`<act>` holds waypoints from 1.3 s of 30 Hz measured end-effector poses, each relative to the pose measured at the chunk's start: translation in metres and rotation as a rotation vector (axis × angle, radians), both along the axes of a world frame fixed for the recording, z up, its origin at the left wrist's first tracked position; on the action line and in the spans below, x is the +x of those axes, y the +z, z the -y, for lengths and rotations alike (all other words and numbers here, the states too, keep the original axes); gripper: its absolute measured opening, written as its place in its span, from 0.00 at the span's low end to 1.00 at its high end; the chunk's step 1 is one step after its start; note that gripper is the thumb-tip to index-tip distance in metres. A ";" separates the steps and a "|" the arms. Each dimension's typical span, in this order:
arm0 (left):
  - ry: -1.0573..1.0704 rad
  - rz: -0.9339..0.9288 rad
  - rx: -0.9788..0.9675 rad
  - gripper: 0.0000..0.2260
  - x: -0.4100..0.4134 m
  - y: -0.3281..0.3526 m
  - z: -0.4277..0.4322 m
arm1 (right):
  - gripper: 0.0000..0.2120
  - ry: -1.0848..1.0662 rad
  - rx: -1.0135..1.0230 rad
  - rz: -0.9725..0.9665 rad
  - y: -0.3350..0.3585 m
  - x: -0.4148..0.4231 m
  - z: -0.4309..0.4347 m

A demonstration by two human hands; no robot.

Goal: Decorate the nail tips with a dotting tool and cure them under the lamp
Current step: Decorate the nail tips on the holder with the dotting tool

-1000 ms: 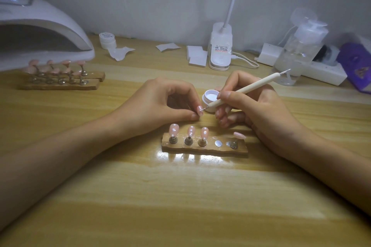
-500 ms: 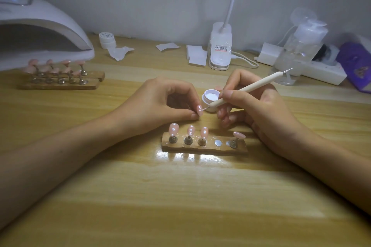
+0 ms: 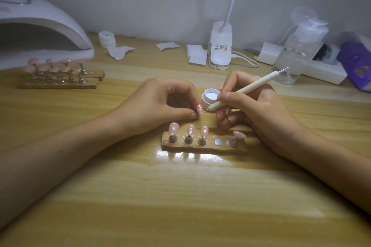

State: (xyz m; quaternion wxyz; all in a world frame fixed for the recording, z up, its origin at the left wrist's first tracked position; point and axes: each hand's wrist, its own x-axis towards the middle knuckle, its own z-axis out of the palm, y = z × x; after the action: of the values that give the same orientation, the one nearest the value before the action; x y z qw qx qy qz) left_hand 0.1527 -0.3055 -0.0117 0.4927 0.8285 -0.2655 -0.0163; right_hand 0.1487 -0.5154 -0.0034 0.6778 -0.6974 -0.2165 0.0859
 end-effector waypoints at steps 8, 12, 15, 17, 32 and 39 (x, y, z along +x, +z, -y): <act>0.005 0.008 0.014 0.05 0.000 0.000 0.000 | 0.09 -0.001 -0.004 0.002 0.000 0.001 0.000; 0.007 0.013 0.015 0.06 0.000 0.000 0.000 | 0.09 -0.002 -0.004 0.003 -0.001 0.001 0.000; 0.006 0.011 0.013 0.06 0.000 0.000 0.000 | 0.09 0.005 0.005 0.006 -0.001 0.001 0.001; 0.007 0.007 0.011 0.06 0.000 -0.001 0.000 | 0.09 0.008 0.019 0.004 0.000 0.001 0.001; 0.010 0.018 0.022 0.07 -0.001 -0.001 -0.001 | 0.11 -0.253 0.073 0.242 0.002 0.003 0.008; 0.015 0.012 0.022 0.06 -0.001 0.001 0.000 | 0.10 -0.195 -0.062 0.147 -0.003 0.008 0.006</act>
State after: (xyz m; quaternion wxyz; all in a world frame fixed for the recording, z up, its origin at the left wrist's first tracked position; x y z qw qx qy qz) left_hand 0.1514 -0.3052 -0.0112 0.4822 0.8359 -0.2619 -0.0105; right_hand 0.1565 -0.5210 -0.0062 0.6431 -0.7403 -0.1942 -0.0251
